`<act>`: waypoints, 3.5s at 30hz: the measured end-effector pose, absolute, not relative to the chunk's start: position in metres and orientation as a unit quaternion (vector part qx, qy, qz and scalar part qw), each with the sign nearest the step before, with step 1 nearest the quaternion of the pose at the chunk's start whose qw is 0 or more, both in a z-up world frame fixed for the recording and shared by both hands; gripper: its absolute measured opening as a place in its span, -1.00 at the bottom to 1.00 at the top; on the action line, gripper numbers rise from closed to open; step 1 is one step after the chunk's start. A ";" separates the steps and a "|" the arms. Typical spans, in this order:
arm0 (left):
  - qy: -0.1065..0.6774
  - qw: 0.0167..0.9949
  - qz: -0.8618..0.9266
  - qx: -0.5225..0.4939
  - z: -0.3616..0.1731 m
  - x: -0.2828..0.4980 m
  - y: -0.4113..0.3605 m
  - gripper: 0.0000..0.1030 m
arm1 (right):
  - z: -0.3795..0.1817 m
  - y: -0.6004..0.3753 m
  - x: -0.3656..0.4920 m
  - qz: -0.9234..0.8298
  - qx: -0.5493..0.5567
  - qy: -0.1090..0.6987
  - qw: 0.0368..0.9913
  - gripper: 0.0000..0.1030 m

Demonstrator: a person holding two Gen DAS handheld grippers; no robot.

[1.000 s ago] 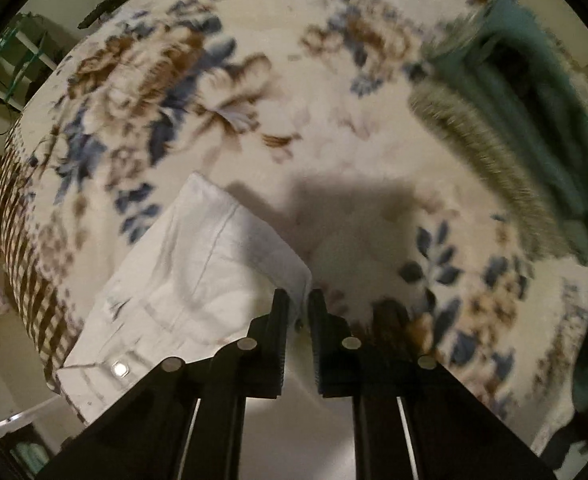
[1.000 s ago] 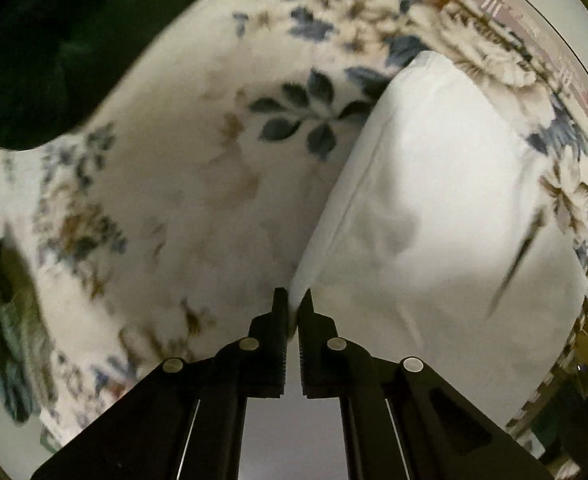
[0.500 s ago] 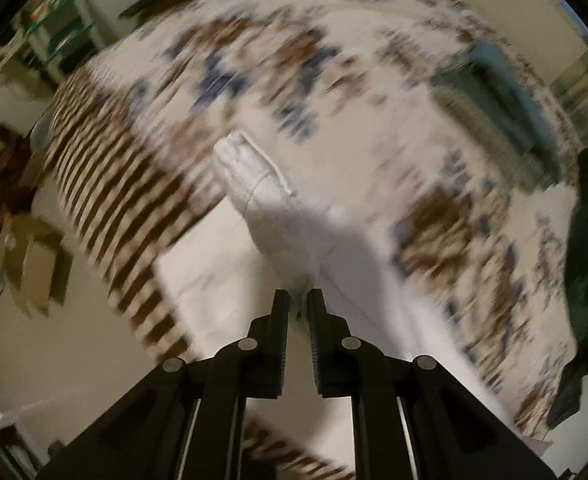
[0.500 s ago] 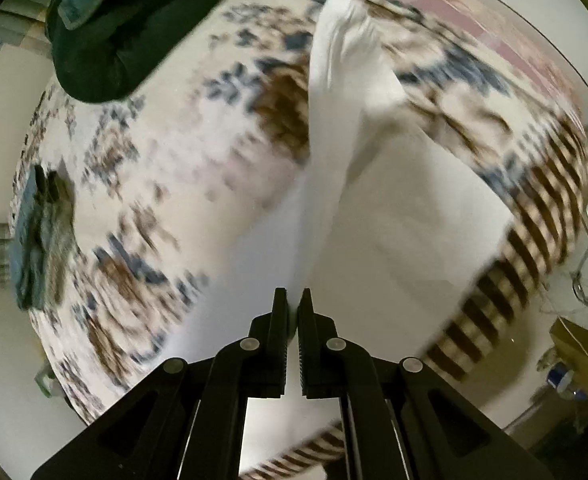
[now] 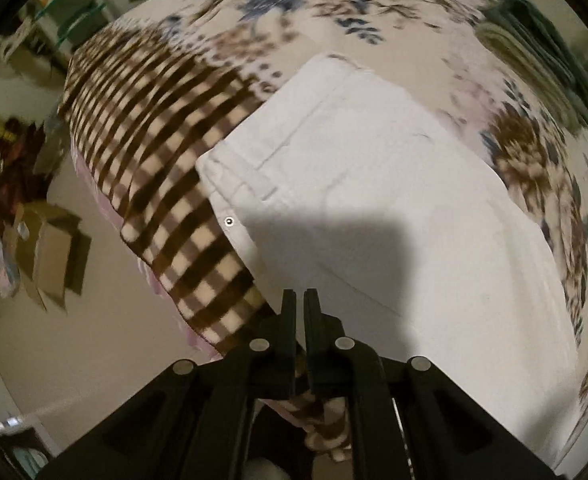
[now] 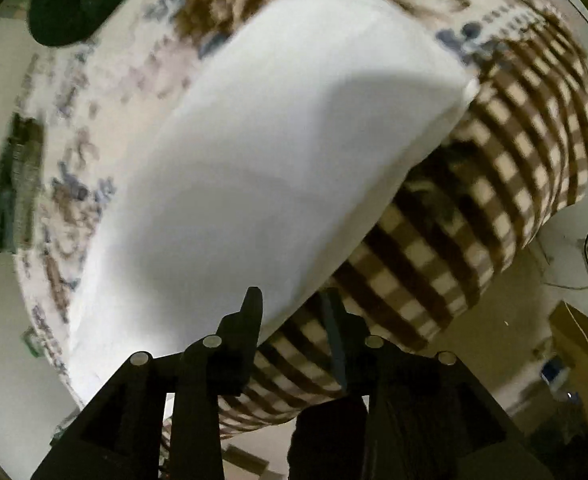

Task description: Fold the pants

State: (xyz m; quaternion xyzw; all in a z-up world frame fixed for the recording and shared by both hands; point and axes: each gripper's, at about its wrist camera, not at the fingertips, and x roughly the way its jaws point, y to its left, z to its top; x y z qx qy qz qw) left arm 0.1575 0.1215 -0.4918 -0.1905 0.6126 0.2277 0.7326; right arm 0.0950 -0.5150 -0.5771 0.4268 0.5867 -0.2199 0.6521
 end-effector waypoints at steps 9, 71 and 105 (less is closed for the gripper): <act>0.594 0.741 0.220 -0.222 -0.497 0.164 0.125 0.51 | -0.585 -0.603 0.058 -0.298 0.526 0.480 0.635 -0.15; 0.594 0.786 0.120 -0.119 -0.445 0.212 0.062 0.66 | -0.567 -0.390 0.181 -0.129 0.379 0.653 0.643 0.21; 0.638 0.769 -0.031 -0.013 -0.493 0.279 -0.159 0.82 | -0.550 -0.532 0.166 -0.154 0.429 0.544 0.705 0.38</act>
